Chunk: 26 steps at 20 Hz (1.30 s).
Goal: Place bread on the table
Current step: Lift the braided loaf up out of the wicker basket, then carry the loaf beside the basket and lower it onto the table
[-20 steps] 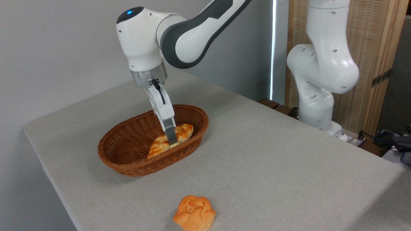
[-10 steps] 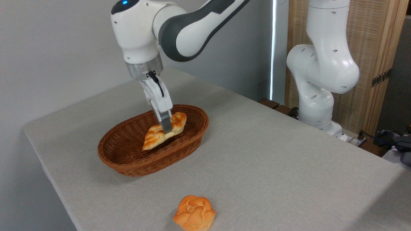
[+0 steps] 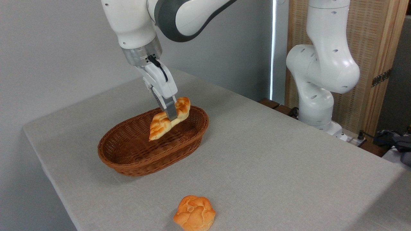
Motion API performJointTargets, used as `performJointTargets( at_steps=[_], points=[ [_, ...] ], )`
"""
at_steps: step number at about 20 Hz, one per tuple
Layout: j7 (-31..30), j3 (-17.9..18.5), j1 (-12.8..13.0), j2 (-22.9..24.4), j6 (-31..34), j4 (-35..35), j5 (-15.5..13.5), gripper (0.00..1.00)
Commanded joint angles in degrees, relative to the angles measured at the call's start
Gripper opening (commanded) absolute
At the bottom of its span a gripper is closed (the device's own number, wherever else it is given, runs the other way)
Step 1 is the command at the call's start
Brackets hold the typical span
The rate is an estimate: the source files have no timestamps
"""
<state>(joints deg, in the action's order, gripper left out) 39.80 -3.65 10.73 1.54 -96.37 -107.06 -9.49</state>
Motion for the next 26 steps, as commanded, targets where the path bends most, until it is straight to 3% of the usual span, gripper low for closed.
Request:
performJointTargets(
  at_steps=[1, 4, 11, 14, 17, 19, 26],
  points=[
    [5.35, 2.59, 0.25, 0.13, 4.08, 2.64, 0.34, 0.36],
    [13.16, 3.38, 0.26, 0.92, 4.52, 2.47, 4.82, 0.36],
    [39.36, 10.58, 0.96, 6.54, 4.44, -3.41, 5.18, 0.36],
    [40.53, 11.03, 0.96, 8.91, 3.82, -6.66, 5.71, 0.36],
    [40.62, 11.03, 0.96, 12.17, 3.03, -11.23, 10.44, 0.39],
    [40.62, 11.12, 0.52, 12.44, 3.03, -11.68, 11.16, 0.40],
    [40.62, 16.74, 0.34, 11.91, 2.68, -12.65, 13.97, 0.41]
  ],
)
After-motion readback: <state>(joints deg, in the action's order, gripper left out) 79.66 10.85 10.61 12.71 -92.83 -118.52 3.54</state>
